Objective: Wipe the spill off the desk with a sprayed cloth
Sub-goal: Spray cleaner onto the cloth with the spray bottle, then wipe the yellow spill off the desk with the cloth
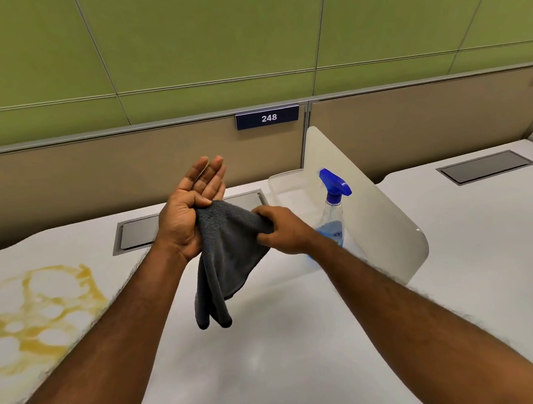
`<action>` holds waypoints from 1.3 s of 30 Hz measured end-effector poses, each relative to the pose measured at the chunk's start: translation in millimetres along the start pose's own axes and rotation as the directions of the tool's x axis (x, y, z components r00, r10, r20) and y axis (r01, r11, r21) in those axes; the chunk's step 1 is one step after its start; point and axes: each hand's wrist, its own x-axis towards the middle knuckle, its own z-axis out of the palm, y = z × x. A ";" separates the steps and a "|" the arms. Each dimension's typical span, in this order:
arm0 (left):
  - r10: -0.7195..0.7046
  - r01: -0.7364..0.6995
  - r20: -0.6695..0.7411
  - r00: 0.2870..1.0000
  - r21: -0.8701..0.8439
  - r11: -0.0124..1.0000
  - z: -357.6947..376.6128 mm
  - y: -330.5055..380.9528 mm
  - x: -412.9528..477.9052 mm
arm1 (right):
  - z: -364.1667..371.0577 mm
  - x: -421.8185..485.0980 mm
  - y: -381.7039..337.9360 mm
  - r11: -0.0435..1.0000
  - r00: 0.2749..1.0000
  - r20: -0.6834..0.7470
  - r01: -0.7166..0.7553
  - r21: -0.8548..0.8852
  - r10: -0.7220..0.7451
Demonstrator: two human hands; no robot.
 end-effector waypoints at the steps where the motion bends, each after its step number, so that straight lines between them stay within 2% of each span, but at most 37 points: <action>1: 0.000 0.000 -0.011 1.000 0.022 1.000 -6.2 3.8 -3.5 | 1.4 0.1 -2.4 1.000 1.000 0.018 -0.012 -0.020 0.012; 7: 0.001 0.018 -0.070 0.998 0.270 0.963 -65.8 30.9 -29.5 | 20.1 3.2 -27.3 0.999 0.998 0.057 0.037 0.020 -0.038; 11: -0.049 0.078 -0.070 0.996 0.524 0.848 -114.6 51.7 -50.0 | 39.6 10.7 -47.4 0.997 0.996 0.054 0.071 0.027 -0.072; 15: -0.100 0.108 -0.054 0.994 0.727 0.678 -148.8 66.2 -70.0 | 61.1 20.5 -67.5 0.994 0.990 0.087 0.111 0.015 -0.112; 20: -0.052 0.054 -0.040 0.998 0.951 0.304 -185.7 81.4 -93.9 | 88.4 33.5 -85.4 0.990 0.983 0.123 0.140 -0.009 -0.138; 23: 0.046 0.077 -0.083 0.995 0.989 0.127 -199.0 92.3 -106.6 | 105.6 44.7 -96.1 0.984 0.975 0.147 0.173 -0.043 -0.165; 25: 0.129 0.096 -0.101 0.987 0.994 0.044 -206.6 99.9 -114.8 | 119.4 53.7 -104.4 0.978 0.970 0.148 0.202 -0.057 -0.192; 29: 0.312 0.075 -0.023 0.950 0.985 -0.155 -227.5 118.6 -126.6 | 155.2 69.4 -128.6 0.953 0.959 0.046 0.284 -0.103 -0.281; 32: 0.386 0.050 0.055 0.921 0.965 -0.258 -247.5 132.6 -133.3 | 183.4 73.7 -145.6 0.939 0.941 -0.050 0.327 -0.109 -0.334; 35: 0.331 0.042 0.064 0.941 0.953 -0.301 -272.1 136.4 -154.2 | 214.1 67.9 -150.4 0.919 0.927 -0.040 0.363 -0.154 -0.373; 39: 0.176 0.021 0.031 0.984 0.958 -0.286 -317.8 120.4 -203.3 | 259.3 40.2 -139.5 0.910 0.935 0.103 0.354 -0.215 -0.339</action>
